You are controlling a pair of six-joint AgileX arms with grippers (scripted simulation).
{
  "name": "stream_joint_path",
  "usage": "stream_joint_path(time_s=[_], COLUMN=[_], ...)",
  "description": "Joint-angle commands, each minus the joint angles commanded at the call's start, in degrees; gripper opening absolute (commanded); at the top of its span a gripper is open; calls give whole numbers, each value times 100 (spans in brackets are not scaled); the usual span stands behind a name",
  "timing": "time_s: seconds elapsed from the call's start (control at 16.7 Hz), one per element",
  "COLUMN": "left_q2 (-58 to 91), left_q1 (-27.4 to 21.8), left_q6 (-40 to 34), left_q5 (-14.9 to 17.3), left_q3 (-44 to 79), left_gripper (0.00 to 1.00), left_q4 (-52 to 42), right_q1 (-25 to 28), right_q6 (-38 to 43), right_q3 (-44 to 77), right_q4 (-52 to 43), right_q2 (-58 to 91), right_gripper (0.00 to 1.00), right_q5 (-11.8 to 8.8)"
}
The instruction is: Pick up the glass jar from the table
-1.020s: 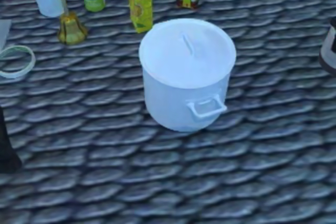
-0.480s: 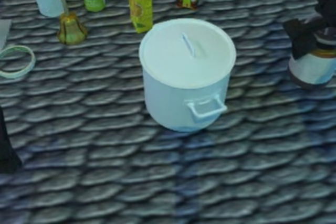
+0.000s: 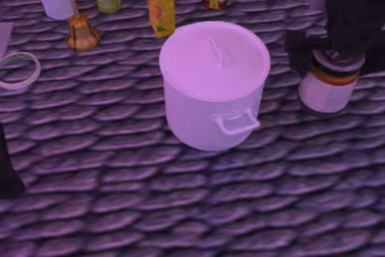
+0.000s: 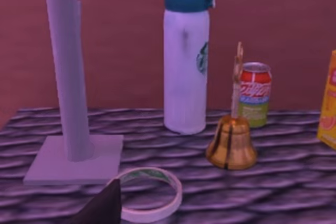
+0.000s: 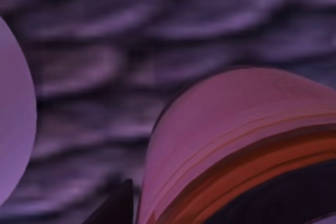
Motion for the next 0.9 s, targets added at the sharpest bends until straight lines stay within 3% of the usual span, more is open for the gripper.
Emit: stream_joint_path(time_s=[0.42,0.9], left_q2=[0,0], left_q1=[0,0], left_q6=[0,0], left_q5=[0,0], left_q3=[0,0], left_gripper=[100,100], left_q4=[0,0], right_q1=[26,43], right_q6=[144,133], right_q3=[-62,-701], right_q4=[56,1029], right_q2=[17,331], right_gripper=[0,0], right_q5=[19,35])
